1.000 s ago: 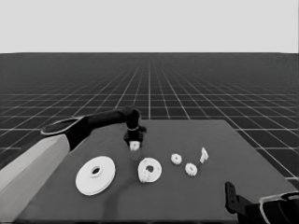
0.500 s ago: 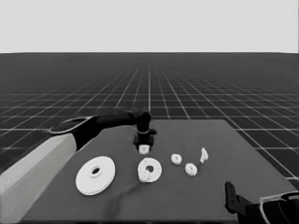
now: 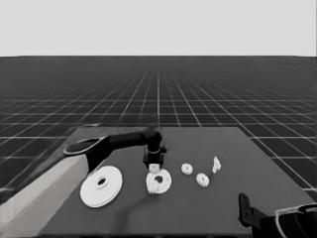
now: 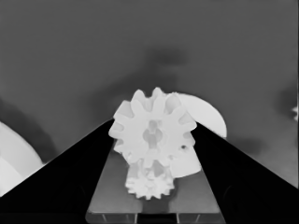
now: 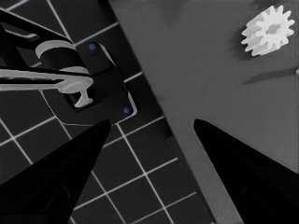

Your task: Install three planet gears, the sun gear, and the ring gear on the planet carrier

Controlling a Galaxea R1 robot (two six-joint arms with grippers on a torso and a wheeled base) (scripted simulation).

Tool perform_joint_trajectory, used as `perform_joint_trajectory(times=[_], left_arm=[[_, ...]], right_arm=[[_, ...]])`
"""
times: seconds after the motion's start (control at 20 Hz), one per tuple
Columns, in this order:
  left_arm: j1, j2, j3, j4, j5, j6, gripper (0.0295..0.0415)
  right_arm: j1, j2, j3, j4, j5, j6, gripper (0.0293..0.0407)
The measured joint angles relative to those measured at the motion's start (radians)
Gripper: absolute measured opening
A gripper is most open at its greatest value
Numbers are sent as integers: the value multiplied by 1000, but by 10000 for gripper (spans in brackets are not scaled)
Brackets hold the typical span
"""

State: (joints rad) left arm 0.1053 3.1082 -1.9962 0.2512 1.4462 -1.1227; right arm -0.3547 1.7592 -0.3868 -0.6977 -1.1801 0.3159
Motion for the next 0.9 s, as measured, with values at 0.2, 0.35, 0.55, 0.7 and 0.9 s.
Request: perform_joint_trajectory(times=[0.2, 0.35, 0.55, 0.7, 0.9], left_arm=[[13, 7, -19, 11, -10, 10, 312], [14, 7, -20, 13, -11, 11, 344], [14, 7, -21, 13, -11, 11, 384], [14, 7, -21, 13, -11, 11, 385], [-75, -28, 81, -62, 43, -45, 385]], right_arm=[[0, 0, 0, 0, 0, 0, 385], [0, 0, 0, 0, 0, 0, 385], [0, 0, 0, 0, 0, 0, 385], [0, 0, 0, 0, 0, 0, 385], [0, 0, 0, 0, 0, 0, 385]])
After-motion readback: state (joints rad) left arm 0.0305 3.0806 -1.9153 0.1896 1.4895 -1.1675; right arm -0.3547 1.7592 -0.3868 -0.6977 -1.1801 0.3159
